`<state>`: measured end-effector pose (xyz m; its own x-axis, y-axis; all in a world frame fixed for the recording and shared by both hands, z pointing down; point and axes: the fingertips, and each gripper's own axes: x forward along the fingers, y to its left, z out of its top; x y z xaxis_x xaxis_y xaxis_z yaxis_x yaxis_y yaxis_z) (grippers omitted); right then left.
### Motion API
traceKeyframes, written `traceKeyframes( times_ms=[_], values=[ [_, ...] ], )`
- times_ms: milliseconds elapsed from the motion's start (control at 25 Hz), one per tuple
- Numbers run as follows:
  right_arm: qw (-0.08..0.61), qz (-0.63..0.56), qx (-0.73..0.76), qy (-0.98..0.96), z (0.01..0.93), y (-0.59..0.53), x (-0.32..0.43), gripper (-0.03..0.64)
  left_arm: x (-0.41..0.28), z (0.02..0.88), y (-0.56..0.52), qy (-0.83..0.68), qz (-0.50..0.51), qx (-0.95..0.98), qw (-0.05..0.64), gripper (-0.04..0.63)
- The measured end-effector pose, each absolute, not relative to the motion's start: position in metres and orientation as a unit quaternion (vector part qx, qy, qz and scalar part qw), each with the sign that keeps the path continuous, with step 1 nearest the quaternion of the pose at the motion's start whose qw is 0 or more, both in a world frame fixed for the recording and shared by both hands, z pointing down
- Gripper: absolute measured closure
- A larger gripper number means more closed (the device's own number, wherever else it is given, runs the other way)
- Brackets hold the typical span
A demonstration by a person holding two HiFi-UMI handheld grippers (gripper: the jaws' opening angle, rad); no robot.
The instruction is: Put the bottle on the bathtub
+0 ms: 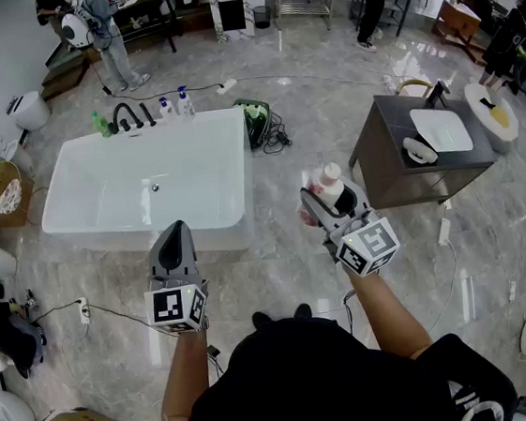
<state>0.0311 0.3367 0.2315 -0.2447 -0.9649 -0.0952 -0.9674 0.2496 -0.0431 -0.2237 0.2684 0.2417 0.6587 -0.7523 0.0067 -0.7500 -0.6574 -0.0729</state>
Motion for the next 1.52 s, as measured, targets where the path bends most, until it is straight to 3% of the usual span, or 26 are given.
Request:
traceKeyframes(
  times_ms=[800, 1520],
  values=[
    [0.064, 0.007, -0.594, 0.802, 0.232, 0.36, 0.056, 0.387, -0.199, 0.241, 0.283, 0.412, -0.011, -0.911, 0.031, 0.586],
    [0.045, 0.011, -0.598, 0.8, 0.242, 0.349, 0.132, 0.388, -0.114, 0.255, 0.256, 0.395, -0.012, -0.918, 0.031, 0.586]
  ],
)
